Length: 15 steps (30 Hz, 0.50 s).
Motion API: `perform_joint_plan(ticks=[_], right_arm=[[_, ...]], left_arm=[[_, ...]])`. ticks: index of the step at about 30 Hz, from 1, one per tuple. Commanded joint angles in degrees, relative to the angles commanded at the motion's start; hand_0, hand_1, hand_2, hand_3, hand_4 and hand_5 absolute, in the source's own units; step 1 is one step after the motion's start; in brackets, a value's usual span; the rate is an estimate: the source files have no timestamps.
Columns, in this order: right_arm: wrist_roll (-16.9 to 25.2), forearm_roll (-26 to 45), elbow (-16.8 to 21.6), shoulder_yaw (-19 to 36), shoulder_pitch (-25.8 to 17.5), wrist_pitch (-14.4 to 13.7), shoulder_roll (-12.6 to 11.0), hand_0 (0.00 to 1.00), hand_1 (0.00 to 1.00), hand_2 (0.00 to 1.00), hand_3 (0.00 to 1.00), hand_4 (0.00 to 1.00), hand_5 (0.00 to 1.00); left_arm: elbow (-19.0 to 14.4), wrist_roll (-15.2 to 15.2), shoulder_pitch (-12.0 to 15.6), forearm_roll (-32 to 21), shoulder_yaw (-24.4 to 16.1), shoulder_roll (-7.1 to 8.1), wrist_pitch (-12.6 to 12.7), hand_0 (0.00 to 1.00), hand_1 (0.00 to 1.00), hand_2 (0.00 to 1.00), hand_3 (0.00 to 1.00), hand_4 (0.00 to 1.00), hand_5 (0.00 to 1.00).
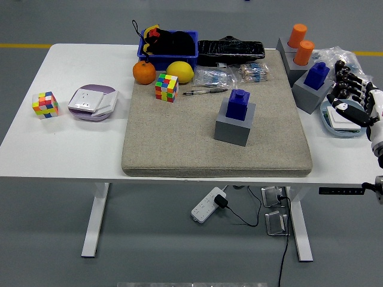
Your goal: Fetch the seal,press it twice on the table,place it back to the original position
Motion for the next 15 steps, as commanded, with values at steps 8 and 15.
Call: perform_joint_plan(ticks=[8, 15], right_arm=[[0.01, 0.0, -0.03, 0.22, -0.04, 0.01, -0.02, 0.908, 0.854, 0.849, 0.848, 0.885, 0.238], [-0.04, -0.09, -0.05, 0.35, -0.09, -0.01, 0.03, 0.908, 0.854, 0.849, 0.848, 0.885, 0.237]], left_arm=[[0.06, -0.02, 0.02, 0.03, -0.03, 0.05, 0.06, 0.827, 0.794, 0.757, 0.813, 0.739, 0.335], [0.03, -0.02, 0.03, -0.03, -0.05, -0.03, 0.01, 0.828, 0.793, 0.757, 0.813, 0.739, 0.335]])
